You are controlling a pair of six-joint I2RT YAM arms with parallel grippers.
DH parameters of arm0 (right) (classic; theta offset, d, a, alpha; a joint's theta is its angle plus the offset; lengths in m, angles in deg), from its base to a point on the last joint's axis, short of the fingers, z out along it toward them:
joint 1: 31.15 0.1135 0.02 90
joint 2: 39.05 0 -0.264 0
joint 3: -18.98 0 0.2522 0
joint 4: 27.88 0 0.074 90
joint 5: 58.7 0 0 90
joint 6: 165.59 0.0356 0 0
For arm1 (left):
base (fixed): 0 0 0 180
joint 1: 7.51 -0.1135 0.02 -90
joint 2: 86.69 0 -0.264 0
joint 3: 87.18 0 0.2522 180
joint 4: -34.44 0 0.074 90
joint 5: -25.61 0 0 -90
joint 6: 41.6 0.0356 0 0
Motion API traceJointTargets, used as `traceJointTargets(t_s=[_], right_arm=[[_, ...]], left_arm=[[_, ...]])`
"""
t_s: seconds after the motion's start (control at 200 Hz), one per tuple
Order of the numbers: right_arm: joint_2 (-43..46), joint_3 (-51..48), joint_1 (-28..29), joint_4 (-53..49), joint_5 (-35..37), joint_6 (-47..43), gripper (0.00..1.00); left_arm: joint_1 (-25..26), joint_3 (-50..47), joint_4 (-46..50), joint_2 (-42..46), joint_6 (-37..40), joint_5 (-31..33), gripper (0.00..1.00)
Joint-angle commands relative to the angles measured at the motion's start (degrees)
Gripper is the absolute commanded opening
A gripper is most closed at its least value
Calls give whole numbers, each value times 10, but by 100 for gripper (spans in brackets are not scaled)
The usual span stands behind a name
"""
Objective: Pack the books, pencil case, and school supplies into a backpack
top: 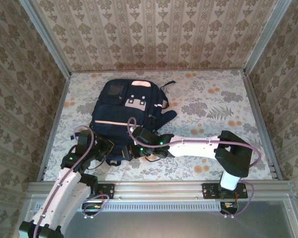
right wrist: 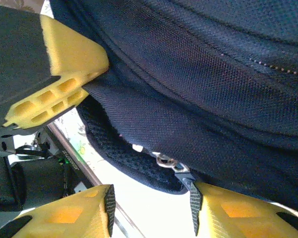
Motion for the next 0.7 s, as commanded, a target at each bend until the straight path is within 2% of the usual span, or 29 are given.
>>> traceJointTargets(t_s=[0.0, 0.285, 0.475, 0.565, 0.695], right_arm=[[-13, 6, -6, 10, -11, 3, 46], [12, -6, -9, -16, 18, -43, 47], [-12, 2, -9, -17, -14, -80, 51], [-28, 7, -9, -17, -25, -85, 48], [-32, 4, -9, -10, -29, -85, 39]], left_arm=[[4, -3, -26, 6, -7, 7, 5], [5, -5, -30, 5, -6, 6, 4], [5, -4, -40, -1, -7, 3, 5], [4, 0, -38, -2, -5, 3, 5], [5, 3, -33, 0, -4, 6, 5]])
